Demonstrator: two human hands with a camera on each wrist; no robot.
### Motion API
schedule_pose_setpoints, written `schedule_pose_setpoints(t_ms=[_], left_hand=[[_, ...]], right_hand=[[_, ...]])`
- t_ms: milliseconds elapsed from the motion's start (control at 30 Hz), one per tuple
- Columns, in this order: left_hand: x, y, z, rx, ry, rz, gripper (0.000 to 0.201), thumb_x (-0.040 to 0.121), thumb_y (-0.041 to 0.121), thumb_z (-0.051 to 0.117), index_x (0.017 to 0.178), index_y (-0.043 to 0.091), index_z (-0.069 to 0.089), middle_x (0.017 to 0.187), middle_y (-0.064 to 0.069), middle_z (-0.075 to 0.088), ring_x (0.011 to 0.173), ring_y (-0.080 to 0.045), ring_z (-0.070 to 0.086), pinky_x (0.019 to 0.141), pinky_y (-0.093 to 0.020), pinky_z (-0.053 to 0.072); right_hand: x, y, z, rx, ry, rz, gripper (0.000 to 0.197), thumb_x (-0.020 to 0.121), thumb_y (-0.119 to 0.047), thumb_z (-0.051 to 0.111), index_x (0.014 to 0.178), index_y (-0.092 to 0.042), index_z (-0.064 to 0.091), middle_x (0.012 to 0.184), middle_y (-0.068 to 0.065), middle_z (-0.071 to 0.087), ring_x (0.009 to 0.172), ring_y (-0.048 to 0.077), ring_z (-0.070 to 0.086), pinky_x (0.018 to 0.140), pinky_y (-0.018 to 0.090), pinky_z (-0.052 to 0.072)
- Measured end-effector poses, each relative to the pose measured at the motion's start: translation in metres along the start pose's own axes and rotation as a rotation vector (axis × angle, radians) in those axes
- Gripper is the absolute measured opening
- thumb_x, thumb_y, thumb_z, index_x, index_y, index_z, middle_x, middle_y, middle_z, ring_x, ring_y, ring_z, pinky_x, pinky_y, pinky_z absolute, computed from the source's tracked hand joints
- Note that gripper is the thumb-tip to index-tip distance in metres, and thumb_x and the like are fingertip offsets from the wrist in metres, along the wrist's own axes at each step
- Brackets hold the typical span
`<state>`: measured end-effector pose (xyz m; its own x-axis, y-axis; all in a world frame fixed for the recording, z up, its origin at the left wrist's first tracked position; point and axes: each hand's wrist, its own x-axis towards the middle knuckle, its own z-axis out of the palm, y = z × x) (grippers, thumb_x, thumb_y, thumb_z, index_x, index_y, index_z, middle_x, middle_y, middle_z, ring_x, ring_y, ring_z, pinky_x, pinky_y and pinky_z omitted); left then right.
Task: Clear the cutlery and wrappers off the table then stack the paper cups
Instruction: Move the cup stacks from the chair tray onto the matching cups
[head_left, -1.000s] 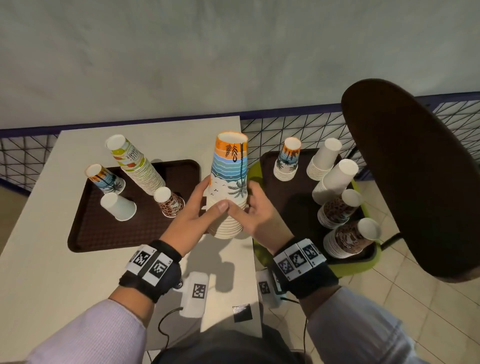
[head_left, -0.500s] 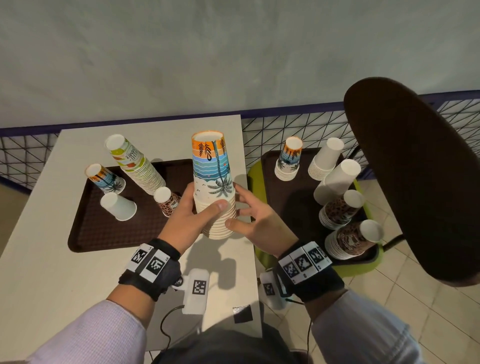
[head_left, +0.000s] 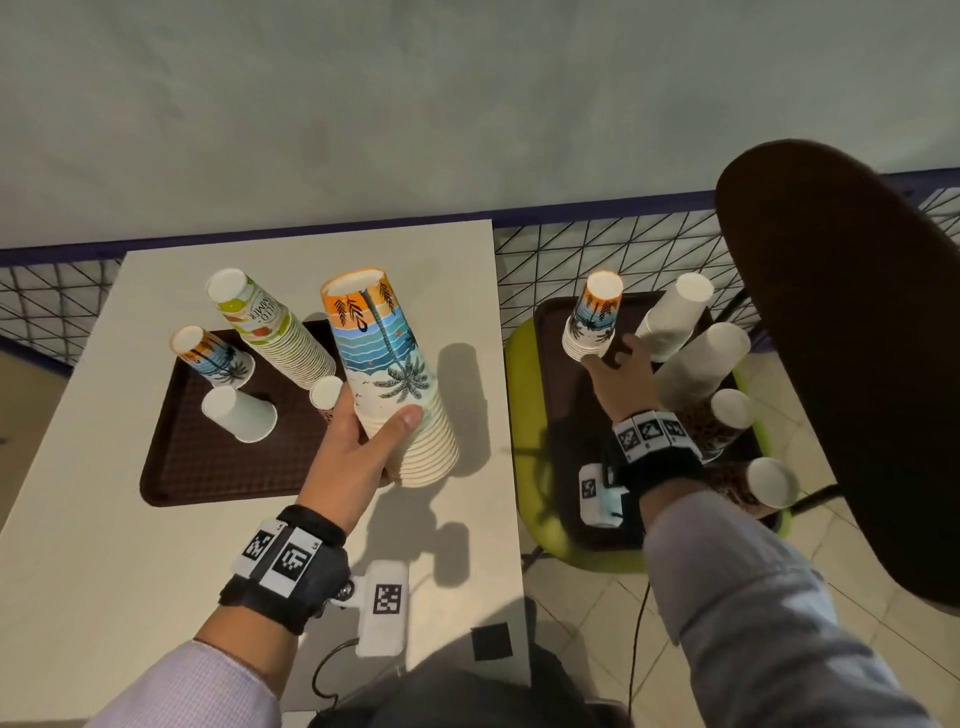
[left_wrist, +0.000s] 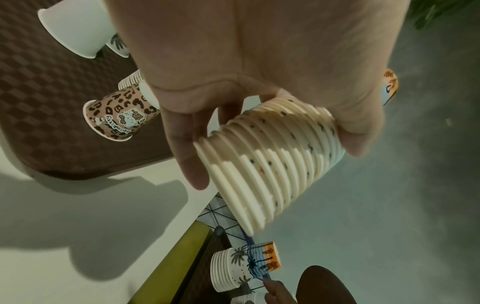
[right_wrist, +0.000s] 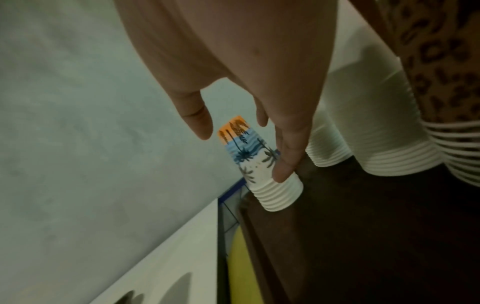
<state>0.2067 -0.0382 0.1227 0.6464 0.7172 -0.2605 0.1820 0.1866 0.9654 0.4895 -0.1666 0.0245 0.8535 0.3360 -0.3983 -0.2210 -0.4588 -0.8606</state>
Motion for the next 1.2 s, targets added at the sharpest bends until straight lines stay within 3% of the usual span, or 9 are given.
schedule_pose_setpoints(t_ms=[67, 167, 267, 400, 500, 733, 833, 900, 1200], left_hand=[[0.000, -0.001, -0.003, -0.005, 0.008, -0.020, 0.056, 0.078, 0.042, 0.073, 0.129, 0.049, 0.051, 0.127, 0.016, 0.068, 0.117, -0.015, 0.066, 0.071, -0.036, 0.060], [0.001, -0.005, -0.009, -0.013, 0.020, -0.034, 0.059, 0.072, 0.050, 0.071, 0.128, 0.050, 0.052, 0.127, 0.013, 0.068, 0.113, -0.013, 0.068, 0.065, -0.031, 0.059], [0.001, -0.009, -0.015, -0.029, 0.044, -0.050, 0.063, 0.071, 0.050, 0.072, 0.130, 0.047, 0.052, 0.128, 0.012, 0.069, 0.113, -0.011, 0.068, 0.068, -0.030, 0.059], [0.000, -0.015, -0.022, -0.010, 0.068, -0.064, 0.069, 0.072, 0.051, 0.072, 0.137, 0.044, 0.049, 0.132, 0.013, 0.067, 0.118, -0.011, 0.066, 0.074, -0.032, 0.060], [0.000, -0.018, -0.026, -0.004, 0.084, -0.072, 0.075, 0.071, 0.052, 0.072, 0.141, 0.041, 0.046, 0.133, 0.013, 0.065, 0.120, -0.012, 0.065, 0.076, -0.032, 0.060], [0.000, -0.018, -0.030, 0.012, 0.092, -0.075, 0.077, 0.070, 0.053, 0.072, 0.142, 0.043, 0.045, 0.133, 0.014, 0.065, 0.121, -0.011, 0.064, 0.076, -0.032, 0.060], [-0.002, -0.018, -0.031, 0.002, 0.083, -0.083, 0.074, 0.070, 0.053, 0.072, 0.139, 0.046, 0.046, 0.134, 0.014, 0.065, 0.122, -0.012, 0.063, 0.080, -0.038, 0.059], [-0.004, -0.018, -0.032, 0.004, 0.075, -0.078, 0.071, 0.069, 0.053, 0.072, 0.136, 0.049, 0.047, 0.132, 0.016, 0.065, 0.119, -0.009, 0.064, 0.074, -0.032, 0.060], [-0.022, -0.021, -0.055, -0.020, 0.081, -0.082, 0.069, 0.068, 0.054, 0.071, 0.133, 0.047, 0.050, 0.129, 0.017, 0.067, 0.116, -0.008, 0.066, 0.080, -0.040, 0.056]], right_hand=[[0.022, 0.001, 0.004, -0.041, 0.027, 0.039, 0.089, 0.088, -0.026, 0.073, 0.159, -0.011, 0.021, 0.160, 0.013, 0.036, 0.147, 0.029, 0.036, 0.121, 0.041, 0.030], [0.046, 0.003, 0.014, -0.060, 0.101, 0.072, 0.095, 0.086, -0.021, 0.076, 0.159, -0.007, 0.017, 0.160, 0.015, 0.035, 0.148, 0.030, 0.034, 0.118, 0.036, 0.027], [0.065, 0.002, 0.026, -0.061, 0.134, 0.089, 0.102, 0.081, -0.022, 0.083, 0.158, -0.008, 0.017, 0.157, 0.015, 0.036, 0.145, 0.030, 0.037, 0.117, 0.037, 0.029], [0.091, 0.012, 0.041, -0.140, 0.151, 0.114, 0.116, 0.056, -0.050, 0.087, 0.153, -0.025, 0.028, 0.148, 0.011, 0.047, 0.136, 0.038, 0.046, 0.112, 0.052, 0.040], [0.094, 0.011, 0.046, -0.218, 0.205, 0.100, 0.104, 0.063, -0.052, 0.084, 0.150, -0.027, 0.032, 0.145, 0.011, 0.051, 0.134, 0.041, 0.046, 0.111, 0.055, 0.039], [0.087, 0.004, 0.045, -0.288, 0.226, -0.071, 0.080, 0.075, -0.040, 0.084, 0.139, -0.014, 0.044, 0.132, 0.016, 0.060, 0.121, 0.039, 0.061, 0.096, 0.048, 0.054], [0.080, 0.005, 0.042, -0.381, 0.191, -0.070, 0.083, 0.074, -0.032, 0.085, 0.140, -0.013, 0.039, 0.135, 0.021, 0.051, 0.119, 0.041, 0.058, 0.096, 0.046, 0.052], [0.075, 0.008, 0.038, -0.398, 0.167, -0.055, 0.084, 0.073, -0.028, 0.086, 0.140, -0.012, 0.038, 0.137, 0.021, 0.048, 0.120, 0.040, 0.056, 0.095, 0.040, 0.048], [0.010, 0.009, 0.044, -0.240, 0.139, -0.191, 0.085, 0.064, -0.034, 0.086, 0.135, -0.010, 0.046, 0.126, 0.017, 0.056, 0.112, 0.033, 0.058, 0.088, 0.032, 0.047]])
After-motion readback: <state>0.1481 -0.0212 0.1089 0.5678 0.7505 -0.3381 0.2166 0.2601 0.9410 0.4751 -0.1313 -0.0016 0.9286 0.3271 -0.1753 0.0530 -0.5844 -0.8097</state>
